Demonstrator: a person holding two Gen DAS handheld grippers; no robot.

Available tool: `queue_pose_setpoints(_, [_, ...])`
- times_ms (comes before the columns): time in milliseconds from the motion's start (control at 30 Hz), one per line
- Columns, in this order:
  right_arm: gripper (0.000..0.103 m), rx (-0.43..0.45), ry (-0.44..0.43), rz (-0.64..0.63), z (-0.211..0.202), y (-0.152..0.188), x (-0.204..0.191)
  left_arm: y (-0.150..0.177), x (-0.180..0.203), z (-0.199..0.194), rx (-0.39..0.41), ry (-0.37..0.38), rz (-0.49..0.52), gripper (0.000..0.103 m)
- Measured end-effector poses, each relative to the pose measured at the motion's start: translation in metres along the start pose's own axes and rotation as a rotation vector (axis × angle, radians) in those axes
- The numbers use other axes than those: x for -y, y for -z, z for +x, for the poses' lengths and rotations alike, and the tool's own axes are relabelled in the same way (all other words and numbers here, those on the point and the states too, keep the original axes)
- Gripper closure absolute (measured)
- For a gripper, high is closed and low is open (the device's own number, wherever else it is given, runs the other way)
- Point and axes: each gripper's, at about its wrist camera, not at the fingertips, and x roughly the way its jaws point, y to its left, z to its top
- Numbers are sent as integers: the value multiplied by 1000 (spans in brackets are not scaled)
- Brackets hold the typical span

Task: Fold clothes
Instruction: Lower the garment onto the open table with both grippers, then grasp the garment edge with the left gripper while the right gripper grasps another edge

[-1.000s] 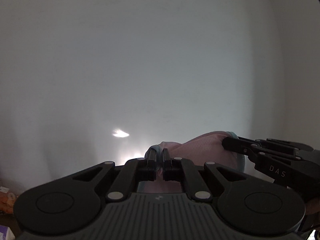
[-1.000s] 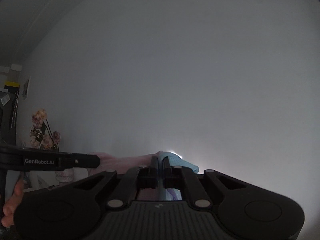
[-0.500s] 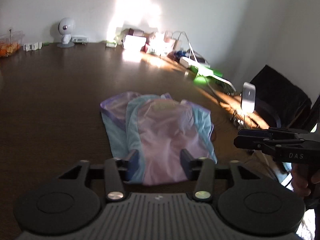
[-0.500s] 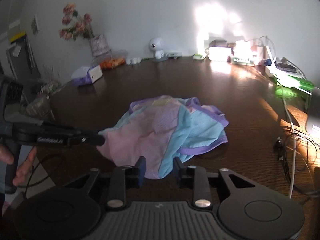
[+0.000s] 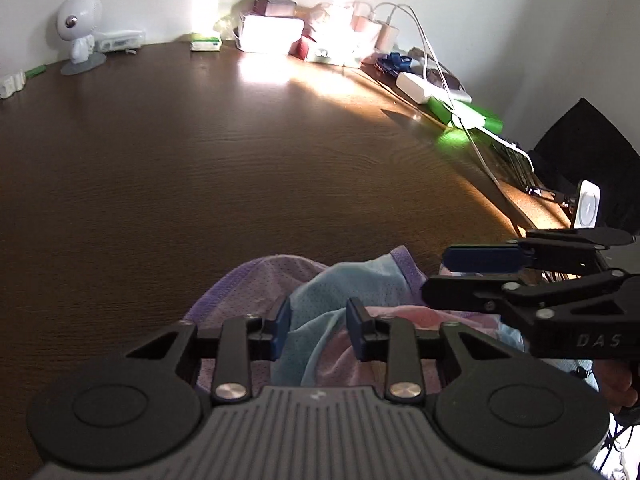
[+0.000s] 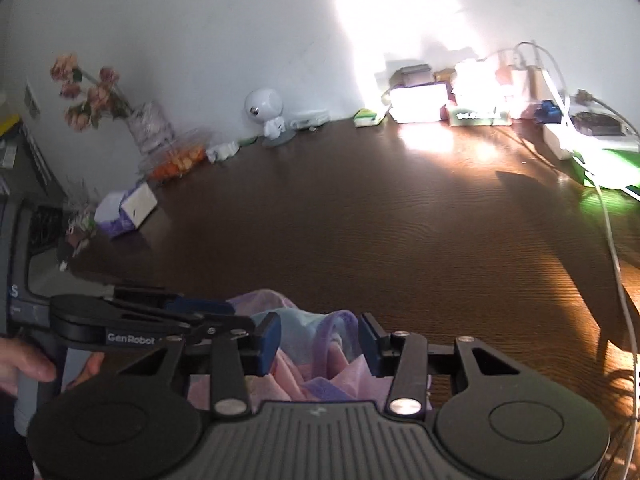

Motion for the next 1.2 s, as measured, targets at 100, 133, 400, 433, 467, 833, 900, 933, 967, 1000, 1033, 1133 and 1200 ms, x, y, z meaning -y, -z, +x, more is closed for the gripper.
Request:
queue_pose_setpoints(100, [103,-49,0,-34,21,-1,-2,-1,0,3,21,11,15,103])
queue_pose_setpoints(133, [102,-44,0,-27,22,-3,-2,-3,-1,3,40,7,17,103])
queue_pose_setpoints(400, [103,224,51,-98,-14,-70,-14,-65,0,-80,368,-17,32,103])
queue_pose_setpoints(433, [103,262,55,-115,-27,-76,-18,-64,6,-92,385,-19,65,103])
queue_pose_setpoints(467, [103,271,54,-130,-37,-77,-20,-66,12,-89,368,-10,70,102])
queue_pose_setpoints(833, [83,96,88,101,-66,44,27,-53,69,59,-54,-139,348,89])
queue_pose_setpoints(900, [74,113,91,118,-75,51,32,-55,61,57,-61,-121,305,101])
queue_pose_setpoints(933, [74,120,92,123,-78,52,33,-55,59,49,-20,-134,302,101])
queue_pose_setpoints(967, [74,123,90,125,-79,51,34,-52,60,30,53,-153,287,102])
queue_pose_setpoints(1000, [74,128,87,123,-80,50,34,-50,60,11,126,-171,272,102])
queue_pose_setpoints(1033, [74,138,85,118,-82,50,32,-43,61,-19,206,-178,244,102])
queue_pose_setpoints(1133, [73,182,41,86,-88,50,23,5,60,-116,436,-168,164,102])
queue_pose_setpoints(1200, [70,209,-1,78,-92,49,16,47,55,-152,488,-201,101,102])
